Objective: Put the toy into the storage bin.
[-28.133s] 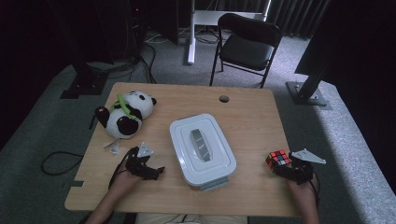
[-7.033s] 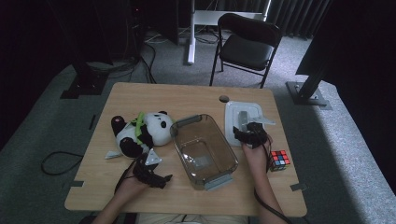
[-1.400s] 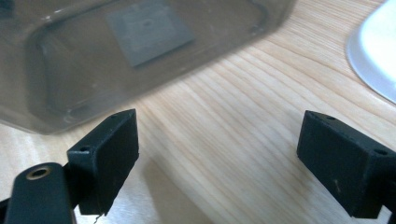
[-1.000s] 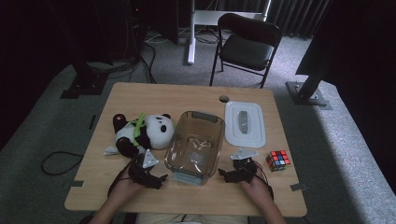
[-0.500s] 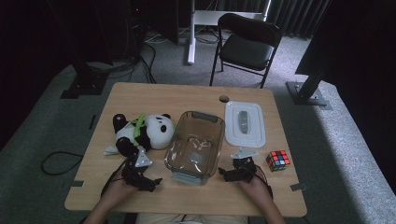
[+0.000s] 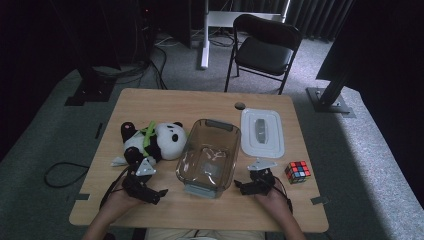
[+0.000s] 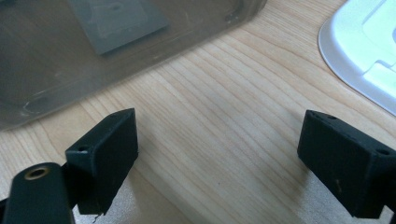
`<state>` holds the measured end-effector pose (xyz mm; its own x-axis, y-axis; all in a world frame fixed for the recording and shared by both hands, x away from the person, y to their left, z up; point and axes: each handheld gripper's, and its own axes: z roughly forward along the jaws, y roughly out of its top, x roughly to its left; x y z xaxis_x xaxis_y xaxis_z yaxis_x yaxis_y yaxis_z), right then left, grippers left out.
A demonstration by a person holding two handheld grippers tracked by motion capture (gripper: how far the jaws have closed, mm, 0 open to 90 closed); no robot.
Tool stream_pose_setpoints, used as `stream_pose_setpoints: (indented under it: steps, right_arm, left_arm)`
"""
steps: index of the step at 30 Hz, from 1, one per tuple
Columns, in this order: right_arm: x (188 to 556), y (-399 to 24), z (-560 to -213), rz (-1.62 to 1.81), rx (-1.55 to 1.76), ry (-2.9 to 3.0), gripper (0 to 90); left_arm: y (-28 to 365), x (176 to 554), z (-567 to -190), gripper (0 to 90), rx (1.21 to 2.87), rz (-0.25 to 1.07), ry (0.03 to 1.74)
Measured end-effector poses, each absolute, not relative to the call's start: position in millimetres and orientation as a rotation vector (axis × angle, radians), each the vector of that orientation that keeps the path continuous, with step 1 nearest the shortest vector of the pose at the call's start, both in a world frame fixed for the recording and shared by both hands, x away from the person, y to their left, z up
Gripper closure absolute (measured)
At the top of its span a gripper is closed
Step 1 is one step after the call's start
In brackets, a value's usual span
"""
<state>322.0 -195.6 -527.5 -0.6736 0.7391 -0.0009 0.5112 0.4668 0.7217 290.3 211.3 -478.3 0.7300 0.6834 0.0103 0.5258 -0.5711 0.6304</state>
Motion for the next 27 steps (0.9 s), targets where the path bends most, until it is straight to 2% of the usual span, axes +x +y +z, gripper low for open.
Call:
stream_pose_setpoints:
  steps: [16,27]
  right_arm:
    - [321,-196,-527,1.025,1.069,2.404,11.9]
    - [321,-196,-527,1.025,1.07,2.404,11.9]
  left_arm:
    - [220,304,-422,1.6,2.208,0.447,0.877]
    - [224,326,-403,1.6,2.135,0.491,0.916]
